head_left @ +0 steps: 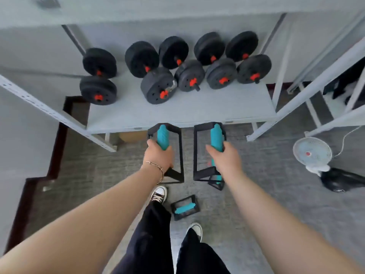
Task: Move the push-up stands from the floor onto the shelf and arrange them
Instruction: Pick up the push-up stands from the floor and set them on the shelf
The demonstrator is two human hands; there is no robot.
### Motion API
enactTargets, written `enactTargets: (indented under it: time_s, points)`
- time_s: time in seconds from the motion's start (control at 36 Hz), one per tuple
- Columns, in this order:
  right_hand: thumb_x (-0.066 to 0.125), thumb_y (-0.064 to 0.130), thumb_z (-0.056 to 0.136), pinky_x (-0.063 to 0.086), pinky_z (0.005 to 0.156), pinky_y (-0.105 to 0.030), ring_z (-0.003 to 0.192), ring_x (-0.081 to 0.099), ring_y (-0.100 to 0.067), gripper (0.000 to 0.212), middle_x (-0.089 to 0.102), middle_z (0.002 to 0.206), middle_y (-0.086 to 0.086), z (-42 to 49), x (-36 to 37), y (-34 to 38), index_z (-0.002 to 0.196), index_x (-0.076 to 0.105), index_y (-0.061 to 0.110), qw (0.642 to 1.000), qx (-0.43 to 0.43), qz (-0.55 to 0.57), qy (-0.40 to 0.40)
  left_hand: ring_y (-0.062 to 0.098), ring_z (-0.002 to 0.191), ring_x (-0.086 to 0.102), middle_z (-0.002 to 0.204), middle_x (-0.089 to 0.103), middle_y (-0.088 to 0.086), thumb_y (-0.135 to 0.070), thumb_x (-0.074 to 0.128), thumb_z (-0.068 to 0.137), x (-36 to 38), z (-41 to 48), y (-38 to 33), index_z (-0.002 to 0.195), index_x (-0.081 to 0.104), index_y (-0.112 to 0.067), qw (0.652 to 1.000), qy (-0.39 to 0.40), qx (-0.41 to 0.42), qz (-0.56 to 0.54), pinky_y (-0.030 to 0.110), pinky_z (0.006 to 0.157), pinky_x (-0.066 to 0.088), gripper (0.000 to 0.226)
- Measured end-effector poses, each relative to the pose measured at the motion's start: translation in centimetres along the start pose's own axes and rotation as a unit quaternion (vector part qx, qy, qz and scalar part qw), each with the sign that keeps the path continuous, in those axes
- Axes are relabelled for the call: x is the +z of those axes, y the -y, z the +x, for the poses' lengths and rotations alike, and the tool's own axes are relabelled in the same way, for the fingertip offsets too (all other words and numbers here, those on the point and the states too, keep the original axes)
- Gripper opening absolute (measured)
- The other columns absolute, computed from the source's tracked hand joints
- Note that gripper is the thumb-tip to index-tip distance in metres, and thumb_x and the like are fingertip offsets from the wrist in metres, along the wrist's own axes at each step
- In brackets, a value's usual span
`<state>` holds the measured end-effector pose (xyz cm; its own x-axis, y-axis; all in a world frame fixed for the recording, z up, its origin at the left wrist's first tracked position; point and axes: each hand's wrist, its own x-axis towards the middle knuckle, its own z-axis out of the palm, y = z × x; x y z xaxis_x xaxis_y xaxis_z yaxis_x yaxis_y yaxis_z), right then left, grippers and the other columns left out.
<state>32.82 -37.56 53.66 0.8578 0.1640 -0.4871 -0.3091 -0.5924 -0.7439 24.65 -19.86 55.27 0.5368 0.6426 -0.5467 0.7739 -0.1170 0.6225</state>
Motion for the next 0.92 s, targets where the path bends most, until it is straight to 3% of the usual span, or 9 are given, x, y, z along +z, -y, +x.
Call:
enactTargets:
  time_s: [0.08, 0.19, 0.31, 0.42, 0.47, 0.58, 0.67, 0.78, 0.92]
  points:
    - [0.065, 0.042, 0.089, 0.054, 0.057, -0.034, 0.075, 0.072, -0.025, 0.028, 0.065, 0.091, -0.005, -2.5, -2.2, 4.2, 0.099, 0.058, 0.016, 0.999, -0.028, 0.034, -0.013, 0.026, 0.063, 0.071, 0.091, 0.057, 0.007, -0.033, 0.056, 0.091, -3.2, -3.0, -3.9, 0.108, 0.037, -0.014, 0.999, -0.004, 0.011, -0.035, 0.033, 0.055, 0.058, 0.032]
    - [0.058, 0.038, 0.093, 0.045, 0.057, -0.03, 0.074, 0.06, -0.02, 0.028, 0.061, 0.082, -0.001, -5.3, -4.8, 9.4, 0.1, 0.062, 0.012, 0.997, -0.065, 0.03, -0.034, 0.015, 0.052, 0.065, 0.094, 0.058, 0.005, -0.035, 0.058, 0.091, -6.7, -6.4, -8.0, 0.109, 0.041, -0.015, 0.997, -0.017, 0.046, -0.054, 0.024, 0.045, 0.053, 0.032]
    - [0.053, 0.037, 0.095, 0.04, 0.05, -0.027, 0.069, 0.056, -0.014, 0.028, 0.061, 0.087, -0.004, -7.4, -7.8, 14.2, 0.106, 0.062, 0.012, 0.993, -0.098, 0.034, -0.057, 0.025, 0.054, 0.072, 0.098, 0.063, 0.012, -0.032, 0.06, 0.09, -9.8, -9.2, -11.8, 0.114, 0.043, -0.011, 0.99, 0.0, 0.066, -0.127, 0.039, 0.062, 0.063, 0.036]
    - [0.051, 0.037, 0.095, 0.048, 0.046, -0.027, 0.069, 0.059, -0.022, 0.027, 0.064, 0.089, -0.009, -8.5, -10.9, 18.5, 0.104, 0.063, 0.015, 0.987, -0.134, 0.056, -0.066, 0.021, 0.045, 0.068, 0.099, 0.06, 0.01, -0.034, 0.06, 0.09, -12.5, -10.9, -15.4, 0.111, 0.044, -0.011, 0.985, -0.042, 0.119, -0.115, 0.025, 0.04, 0.054, 0.035]
    - [0.054, 0.039, 0.094, 0.051, 0.052, -0.033, 0.068, 0.06, -0.025, 0.027, 0.067, 0.09, -0.011, -8.6, -12.3, 20.4, 0.103, 0.065, 0.016, 0.982, -0.162, 0.067, -0.076, 0.017, 0.052, 0.065, 0.095, 0.059, 0.006, -0.037, 0.059, 0.09, -13.8, -10.9, -17.1, 0.11, 0.043, -0.012, 0.983, -0.078, 0.144, -0.087, 0.023, 0.041, 0.048, 0.036]
    - [0.06, 0.047, 0.084, 0.056, 0.061, -0.036, 0.084, 0.068, -0.023, 0.043, 0.066, 0.103, -0.002, -7.9, -14.5, 24.0, 0.124, 0.053, 0.032, 0.97, -0.208, 0.084, -0.099, 0.029, 0.076, 0.071, 0.094, 0.066, 0.008, -0.052, 0.057, 0.075, -16.2, -10.4, -21.0, 0.109, 0.046, -0.012, 0.974, -0.095, 0.174, -0.114, 0.043, 0.073, 0.06, 0.054]
    - [0.064, 0.045, 0.083, 0.06, 0.071, -0.039, 0.088, 0.069, -0.022, 0.052, 0.067, 0.11, -0.001, -6.6, -15.5, 27.1, 0.132, 0.048, 0.038, 0.96, -0.235, 0.099, -0.114, 0.032, 0.077, 0.072, 0.095, 0.068, 0.012, -0.053, 0.056, 0.073, -17.9, -9.1, -24.0, 0.104, 0.047, -0.015, 0.968, -0.104, 0.191, -0.129, 0.047, 0.074, 0.061, 0.049]
    - [0.064, 0.039, 0.087, 0.055, 0.06, -0.031, 0.085, 0.068, -0.021, 0.047, 0.066, 0.111, -0.002, -4.5, -15.9, 31.8, 0.132, 0.053, 0.032, 0.953, -0.255, 0.107, -0.127, 0.029, 0.067, 0.071, 0.099, 0.067, 0.016, -0.038, 0.057, 0.086, -20.1, -6.6, -28.3, 0.11, 0.047, -0.007, 0.964, -0.109, 0.201, -0.139, 0.032, 0.055, 0.056, 0.04]
    - [0.062, 0.042, 0.086, 0.049, 0.055, -0.028, 0.087, 0.069, -0.022, 0.048, 0.067, 0.111, -0.001, 0.3, -14.4, 37.2, 0.132, 0.052, 0.035, 0.956, -0.254, 0.086, -0.118, 0.034, 0.069, 0.074, 0.097, 0.067, 0.016, -0.035, 0.058, 0.083, -22.1, -1.1, -33.0, 0.107, 0.046, -0.01, 0.964, -0.077, 0.191, -0.171, 0.049, 0.064, 0.063, 0.037]
